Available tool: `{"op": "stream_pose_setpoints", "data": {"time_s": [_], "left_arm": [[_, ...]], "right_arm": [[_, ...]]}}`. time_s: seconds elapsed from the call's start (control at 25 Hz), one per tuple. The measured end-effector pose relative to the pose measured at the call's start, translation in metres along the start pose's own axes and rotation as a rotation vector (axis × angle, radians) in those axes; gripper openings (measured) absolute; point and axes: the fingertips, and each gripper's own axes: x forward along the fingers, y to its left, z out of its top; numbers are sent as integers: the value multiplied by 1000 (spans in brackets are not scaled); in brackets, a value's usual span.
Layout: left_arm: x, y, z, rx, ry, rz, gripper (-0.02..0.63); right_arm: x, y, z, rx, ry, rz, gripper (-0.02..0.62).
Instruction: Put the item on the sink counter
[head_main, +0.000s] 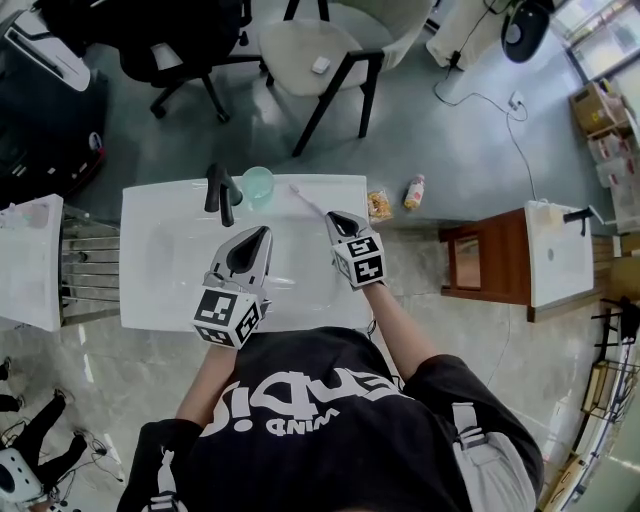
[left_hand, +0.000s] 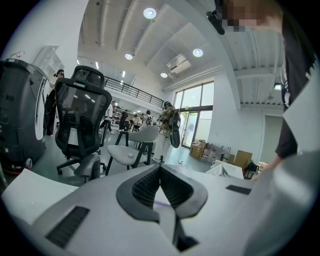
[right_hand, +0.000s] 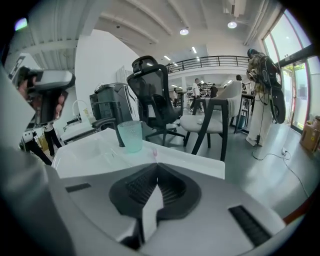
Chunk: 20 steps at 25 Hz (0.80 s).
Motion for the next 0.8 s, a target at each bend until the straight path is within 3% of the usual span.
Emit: {"op": "stream_pose_setpoints", "data": {"time_s": [0.6, 0.8], "left_arm": [[-9, -19, 10, 4, -14, -48, 20], [-15, -20, 14, 7, -28, -47, 20]], "right_arm": [[-110, 64, 91, 53, -320, 87, 19], [-138, 73, 106, 65, -384, 92, 19]]}}
